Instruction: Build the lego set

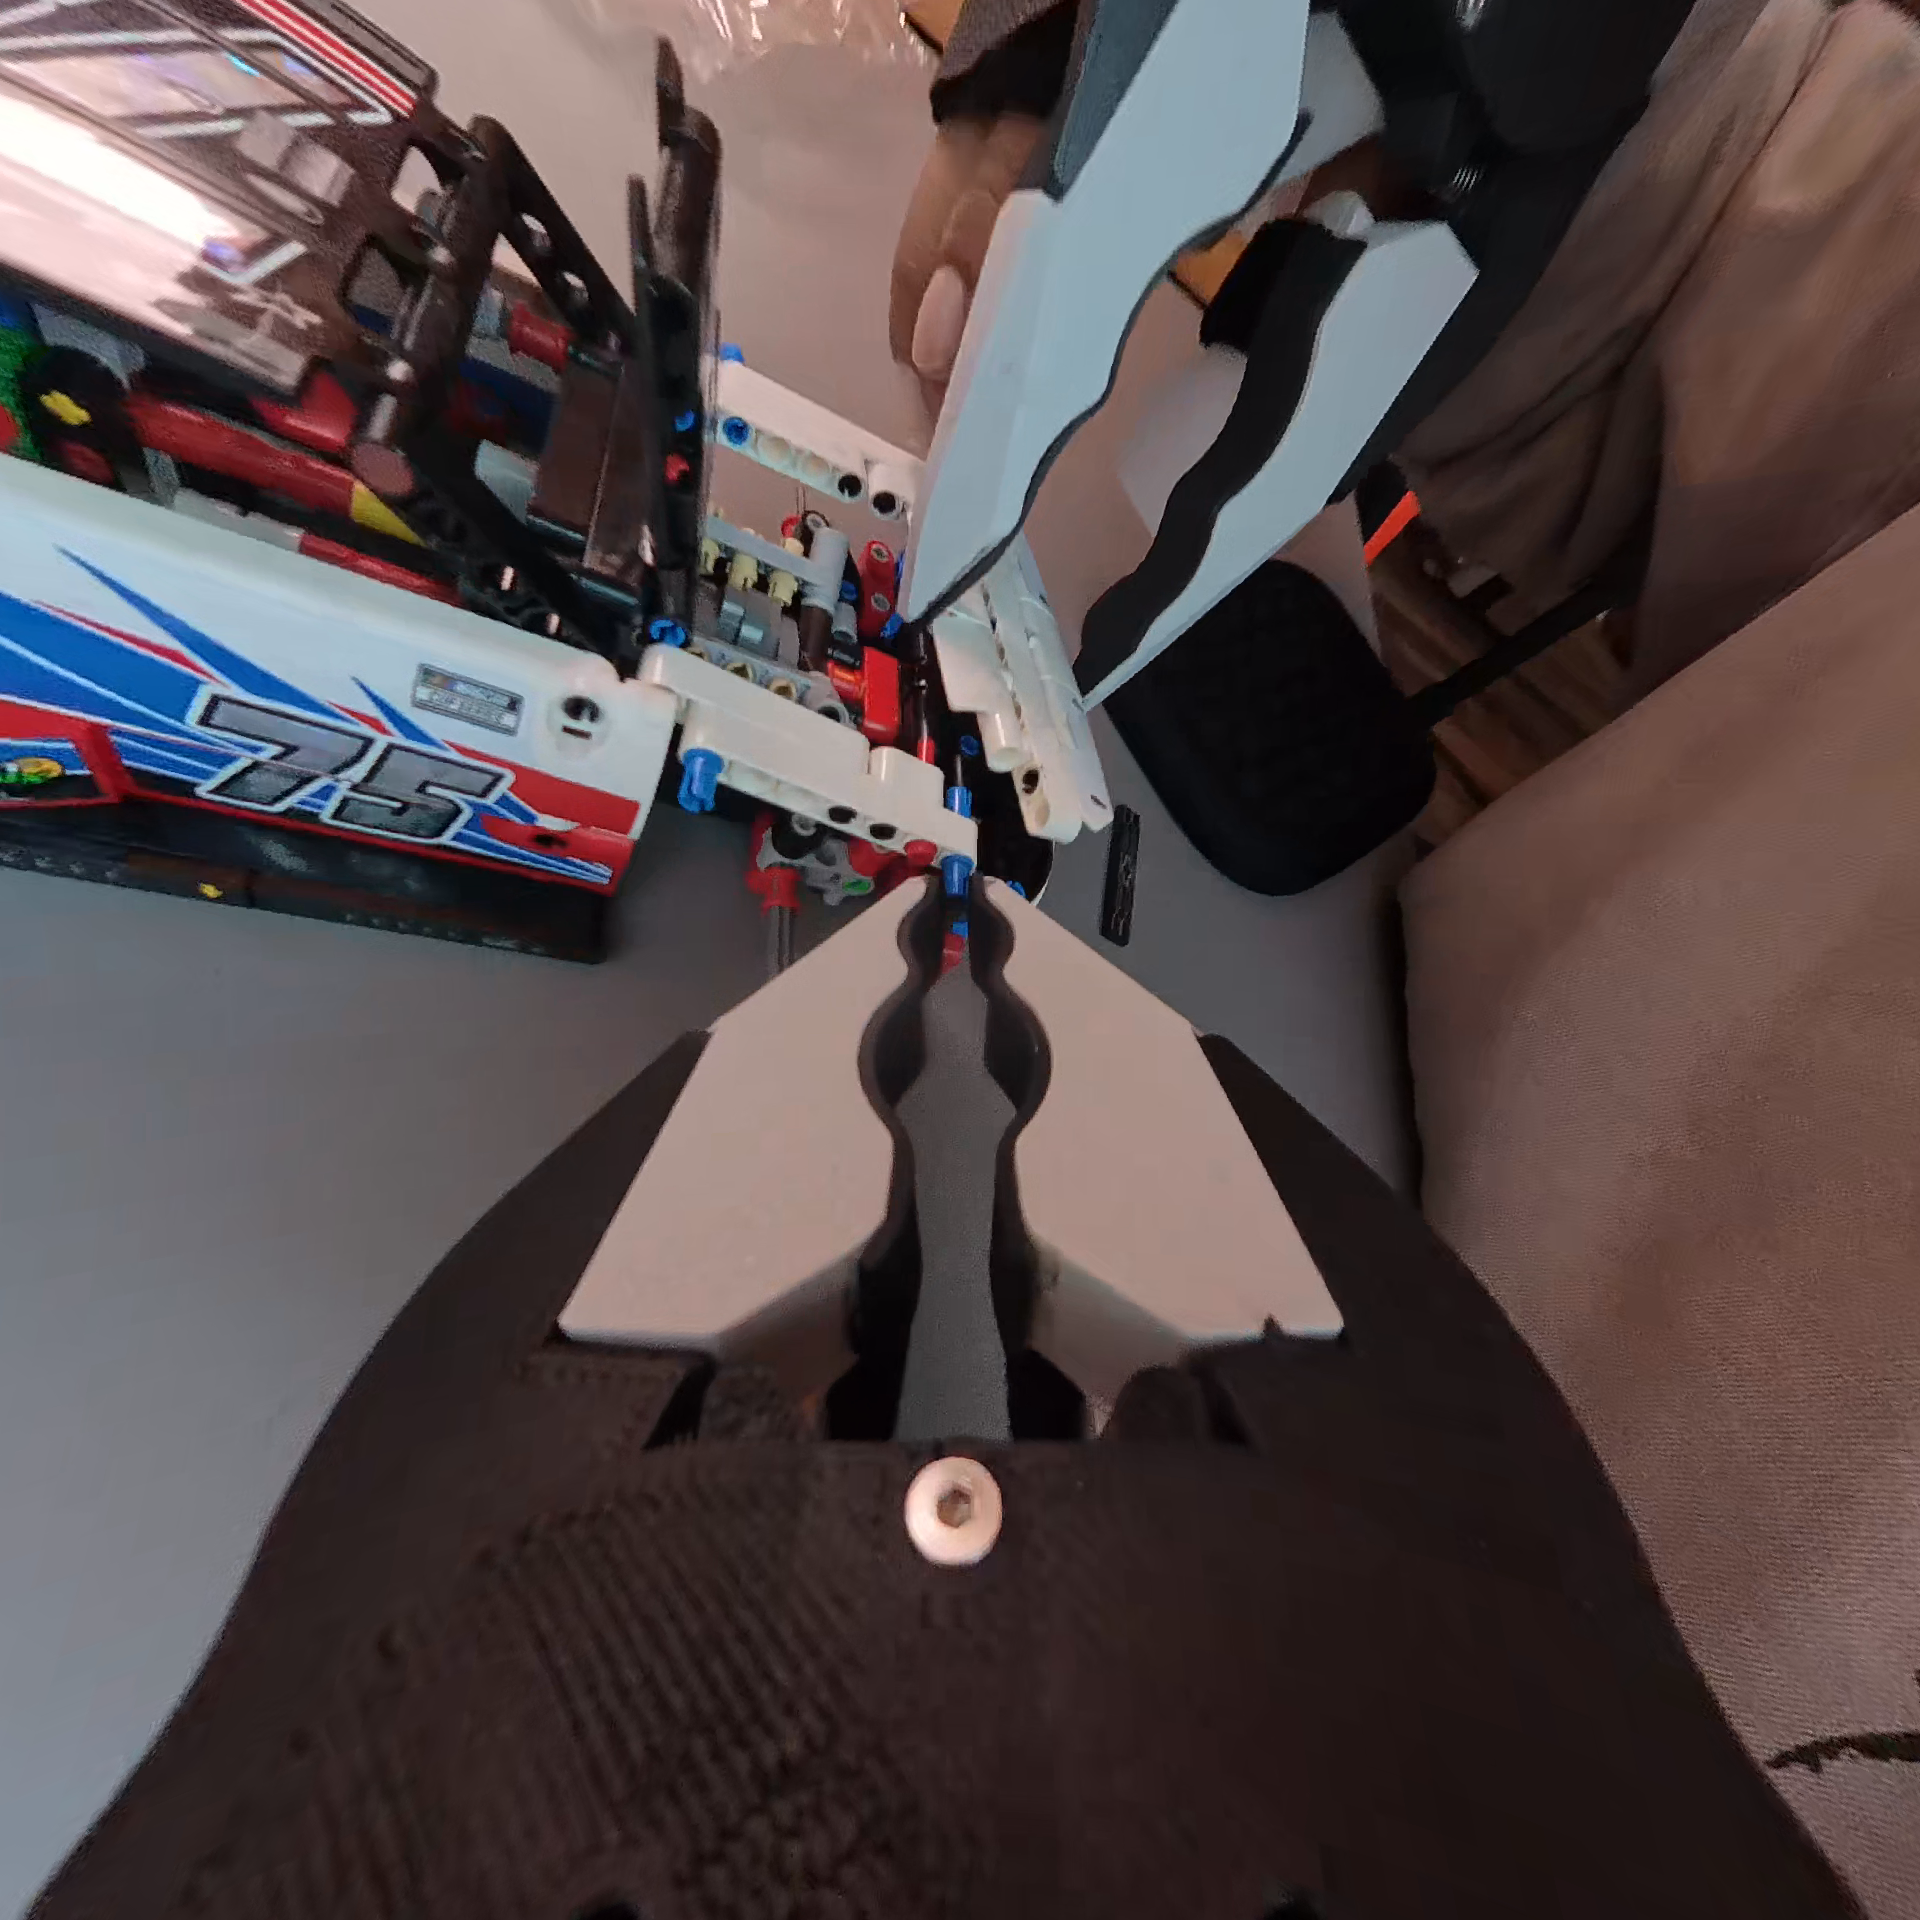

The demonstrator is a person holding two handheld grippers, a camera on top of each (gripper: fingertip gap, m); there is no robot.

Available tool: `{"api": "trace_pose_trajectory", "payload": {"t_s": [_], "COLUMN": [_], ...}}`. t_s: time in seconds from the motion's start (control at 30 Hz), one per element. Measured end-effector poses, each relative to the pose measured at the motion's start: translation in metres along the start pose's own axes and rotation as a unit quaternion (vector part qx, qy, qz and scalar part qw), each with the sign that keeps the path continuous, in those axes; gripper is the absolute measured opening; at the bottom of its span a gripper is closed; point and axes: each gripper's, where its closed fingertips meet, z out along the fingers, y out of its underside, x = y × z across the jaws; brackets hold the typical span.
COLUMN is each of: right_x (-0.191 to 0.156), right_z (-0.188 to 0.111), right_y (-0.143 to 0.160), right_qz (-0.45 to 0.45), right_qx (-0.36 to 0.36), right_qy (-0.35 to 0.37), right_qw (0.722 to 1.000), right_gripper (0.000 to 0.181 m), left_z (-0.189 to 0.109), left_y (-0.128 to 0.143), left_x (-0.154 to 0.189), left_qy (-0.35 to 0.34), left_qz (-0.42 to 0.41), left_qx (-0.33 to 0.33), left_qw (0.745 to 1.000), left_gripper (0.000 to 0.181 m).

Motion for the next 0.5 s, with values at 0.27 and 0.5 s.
{"api": "trace_pose_trajectory", "payload": {"t_s": [0.27,0.5], "right_x": [0.0018,0.0037], "right_z": [0.0056,0.0078], "right_y": [-0.0054,-0.0051], "right_qz": [0.026,0.057], "right_qx": [-0.008,-0.028], "right_qy": [0.007,0.029], "right_qw": [1.0,0.998], "right_gripper": [0.039,0.039], "left_z": [-0.0062,-0.0062], "left_y": [-0.002,-0.0023], "left_x": [0.0015,0.0016], "left_qy": [0.04,0.059], "left_qz": [-0.043,-0.075], "left_qx": [0.026,0.029], "left_qw": [0.998,0.995], "left_gripper": [0.002,0.002]}}
